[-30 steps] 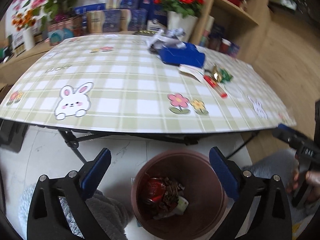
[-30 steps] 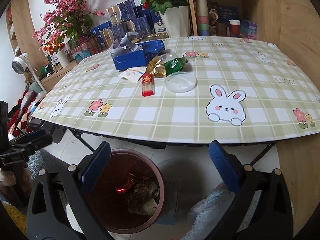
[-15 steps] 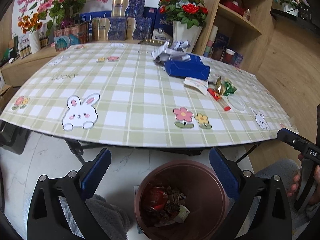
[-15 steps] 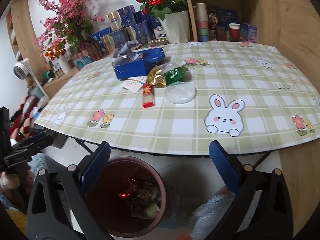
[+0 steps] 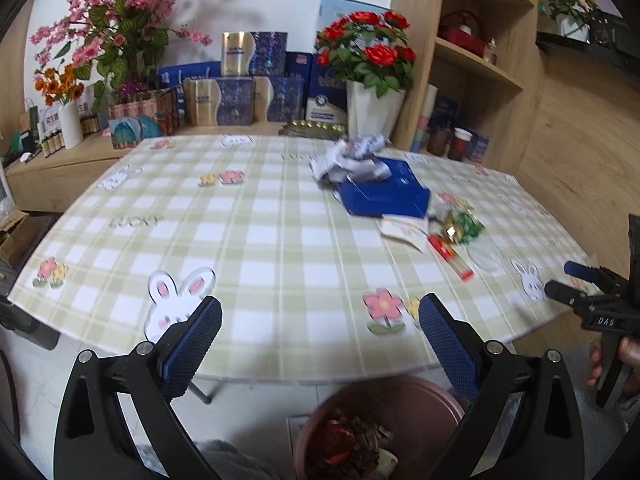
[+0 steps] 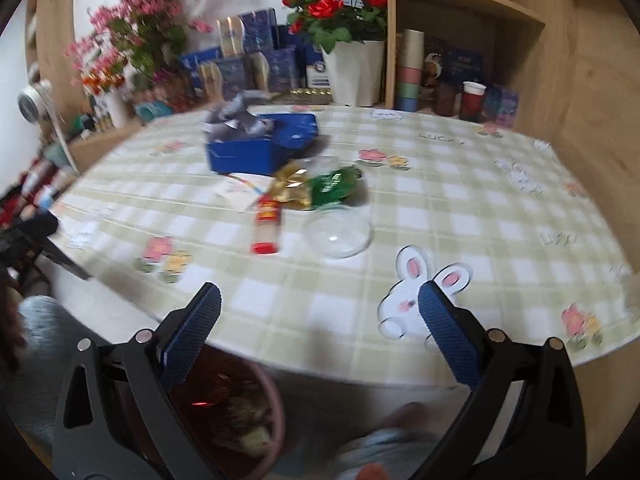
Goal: Collect trash
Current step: 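Move the right tool toward the clear plastic lid on the table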
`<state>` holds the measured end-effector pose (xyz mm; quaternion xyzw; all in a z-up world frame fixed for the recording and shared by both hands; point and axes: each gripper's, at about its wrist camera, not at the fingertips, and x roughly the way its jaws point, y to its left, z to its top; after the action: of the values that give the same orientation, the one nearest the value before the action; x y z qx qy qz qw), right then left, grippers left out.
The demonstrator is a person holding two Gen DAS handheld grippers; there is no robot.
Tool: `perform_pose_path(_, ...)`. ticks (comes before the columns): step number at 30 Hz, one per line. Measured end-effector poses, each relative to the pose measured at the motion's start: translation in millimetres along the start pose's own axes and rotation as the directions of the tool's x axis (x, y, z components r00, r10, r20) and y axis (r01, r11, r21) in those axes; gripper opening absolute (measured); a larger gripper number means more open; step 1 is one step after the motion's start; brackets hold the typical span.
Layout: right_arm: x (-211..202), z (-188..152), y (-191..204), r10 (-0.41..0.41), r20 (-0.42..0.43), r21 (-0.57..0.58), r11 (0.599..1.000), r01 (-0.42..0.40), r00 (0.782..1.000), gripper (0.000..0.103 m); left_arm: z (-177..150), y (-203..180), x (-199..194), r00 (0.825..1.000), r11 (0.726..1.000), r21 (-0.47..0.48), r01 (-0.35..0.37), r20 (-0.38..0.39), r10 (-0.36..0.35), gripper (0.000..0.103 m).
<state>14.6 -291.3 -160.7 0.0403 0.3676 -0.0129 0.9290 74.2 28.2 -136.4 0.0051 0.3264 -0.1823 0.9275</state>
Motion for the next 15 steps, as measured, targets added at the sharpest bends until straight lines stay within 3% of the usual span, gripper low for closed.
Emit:
perform_pose_path(7,42.2,28.0,-9.5,-0.049,-0.032,0.012,0.999,0.049,0.998,0.097,20.8,13.9,20.6,0.999,0.999,-0.024,-0.042,0.005,0.042,0.096)
perform_pose_path(15,92.9,36.9,-4.8,-0.071,-0.130,-0.025,0.997,0.068,0.989,0.093,32.4,4.5,47.2,1.000,0.999,-0.036,-0.006,-0.003,0.006,0.096)
